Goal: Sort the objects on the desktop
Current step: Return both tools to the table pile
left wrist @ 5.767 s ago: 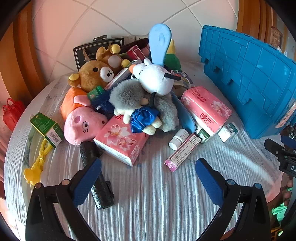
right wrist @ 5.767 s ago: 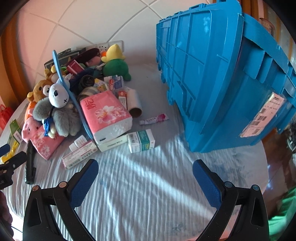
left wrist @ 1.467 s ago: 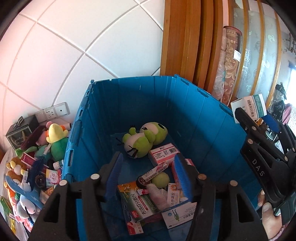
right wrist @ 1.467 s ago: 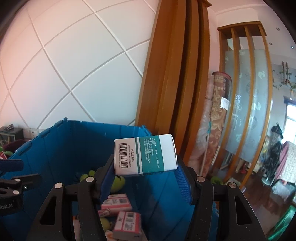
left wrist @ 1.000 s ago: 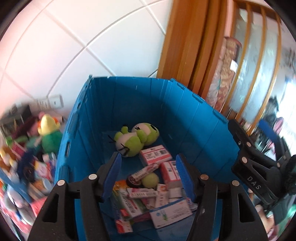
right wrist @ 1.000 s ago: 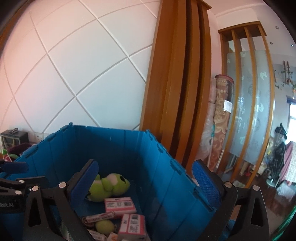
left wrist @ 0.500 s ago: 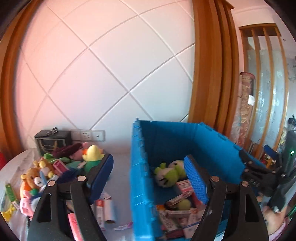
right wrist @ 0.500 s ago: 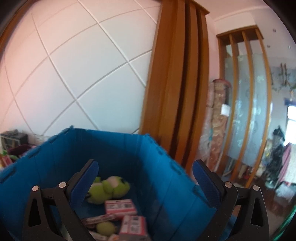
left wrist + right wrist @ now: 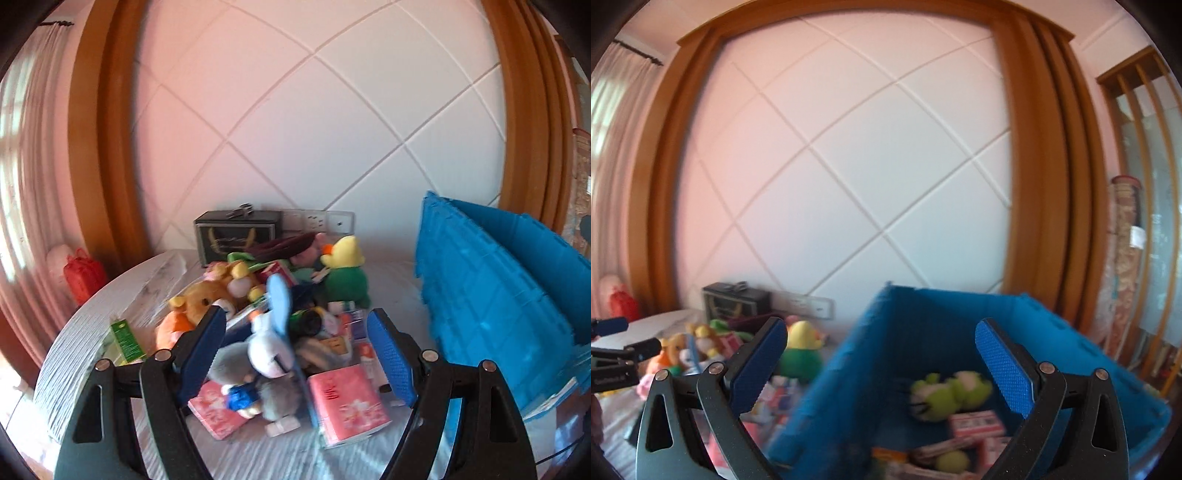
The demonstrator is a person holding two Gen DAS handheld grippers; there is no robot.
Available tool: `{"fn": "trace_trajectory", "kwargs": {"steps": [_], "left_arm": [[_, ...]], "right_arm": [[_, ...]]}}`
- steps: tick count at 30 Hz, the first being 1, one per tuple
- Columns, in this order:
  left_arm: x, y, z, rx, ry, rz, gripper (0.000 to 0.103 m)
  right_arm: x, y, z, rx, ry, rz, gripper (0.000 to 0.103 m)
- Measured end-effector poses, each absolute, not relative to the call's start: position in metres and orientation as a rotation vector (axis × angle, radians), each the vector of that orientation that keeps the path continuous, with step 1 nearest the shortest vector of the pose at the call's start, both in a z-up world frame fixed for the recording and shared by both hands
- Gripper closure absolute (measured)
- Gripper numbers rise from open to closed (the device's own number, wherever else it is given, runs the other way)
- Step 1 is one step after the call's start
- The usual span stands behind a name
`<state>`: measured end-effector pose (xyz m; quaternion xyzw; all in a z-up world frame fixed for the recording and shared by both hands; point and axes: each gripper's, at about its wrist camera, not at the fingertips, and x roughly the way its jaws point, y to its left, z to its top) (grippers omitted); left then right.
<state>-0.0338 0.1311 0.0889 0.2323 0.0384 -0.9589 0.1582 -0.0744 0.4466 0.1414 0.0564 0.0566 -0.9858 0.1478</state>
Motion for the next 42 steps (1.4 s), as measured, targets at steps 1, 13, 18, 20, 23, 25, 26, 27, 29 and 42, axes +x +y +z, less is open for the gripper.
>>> {"fn": "trace_trajectory", "kwargs": {"steps": [1,13,18,20,23,25,26,27,29,42], "left_arm": [[-0.029,0.115,0.082,0.675,0.114,-2.705,0.024],[0.011,-0.028,-0.036,1.037,0.194,-2.386,0.024],[0.001,-0.049,-0.087,1.206,0.239,-2.364,0.024],[-0.007,-0.053,-0.104,1.267,0.258,-2.355,0.024],[-0.018,-0.058,-0.122,1.323,0.272,-2.348,0.024],[-0.026,-0.060,-0.135,1.361,0.275,-2.346,0.024],[-0.030,-0.061,-0.139,1.372,0.275,-2.345,0.024],[-0.033,-0.062,-0.144,1.384,0.269,-2.348,0.024],[-0.039,-0.063,-0.150,1.391,0.258,-2.355,0.025],[-0.034,-0.058,-0.169,1.488,0.315,-2.387,0.069]], "right_arm": [[-0.072,0.434,0.140,0.169,0.160,-2.806,0.000],[-0.058,0.296,0.077,0.416,0.246,-2.555,0.000],[-0.059,0.265,0.022,0.601,0.272,-2.470,0.000],[-0.061,0.256,-0.002,0.701,0.273,-2.434,0.000],[-0.061,0.240,-0.038,0.832,0.291,-2.371,0.000],[-0.060,0.232,-0.054,0.883,0.305,-2.333,0.000],[-0.059,0.227,-0.061,0.905,0.312,-2.319,0.000],[-0.058,0.223,-0.066,0.922,0.314,-2.306,0.000],[-0.057,0.215,-0.077,0.964,0.312,-2.276,0.000],[-0.084,0.166,-0.134,1.184,0.296,-2.131,0.033]]}}
